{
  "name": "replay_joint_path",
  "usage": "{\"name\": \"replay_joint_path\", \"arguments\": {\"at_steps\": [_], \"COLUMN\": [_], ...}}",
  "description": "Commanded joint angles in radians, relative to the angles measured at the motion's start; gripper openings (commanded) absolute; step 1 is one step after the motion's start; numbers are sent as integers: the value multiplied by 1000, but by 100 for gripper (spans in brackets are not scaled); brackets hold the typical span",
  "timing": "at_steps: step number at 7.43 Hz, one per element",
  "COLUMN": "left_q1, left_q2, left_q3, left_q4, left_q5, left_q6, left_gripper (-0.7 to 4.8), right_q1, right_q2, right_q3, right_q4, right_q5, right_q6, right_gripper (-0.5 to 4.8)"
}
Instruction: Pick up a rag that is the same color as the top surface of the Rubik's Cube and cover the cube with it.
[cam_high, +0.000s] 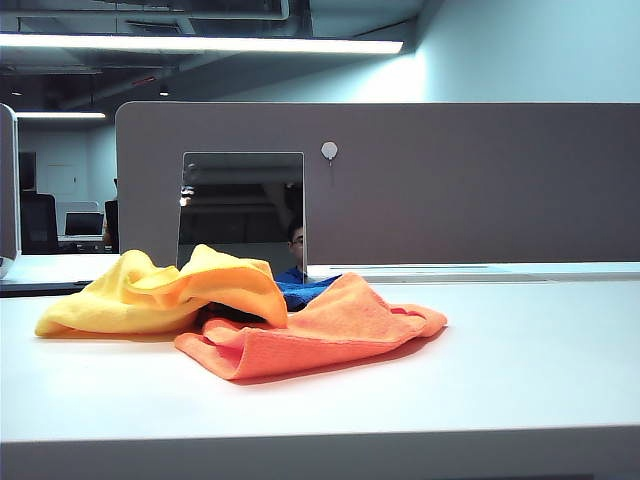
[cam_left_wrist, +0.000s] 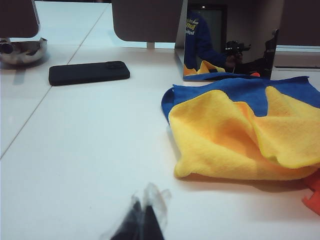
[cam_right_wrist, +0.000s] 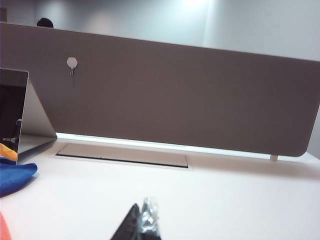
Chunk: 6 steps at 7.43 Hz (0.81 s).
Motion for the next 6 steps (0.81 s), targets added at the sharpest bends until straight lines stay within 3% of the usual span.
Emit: {"name": "replay_joint_path", "arguments": {"at_steps": [1,5,6], "left_q1": [-2,-2,-2], "left_q2": [0,0,0], "left_q3": [1,1,1], "left_q4": [27,50,50], "left_q5": [4,4,4], "left_q6": [-26,-29,-29], "left_gripper": [-6,-6,-6], "right_q1": [0,15,77], "right_q2": [-1,-1,-1], "right_q3": [0,0,0], "right_q4": [-5,-44,-50], "right_q5": [-1,-8,14], "right_q6": [60,112,92], "right_gripper": [-5,-5,-5]}}
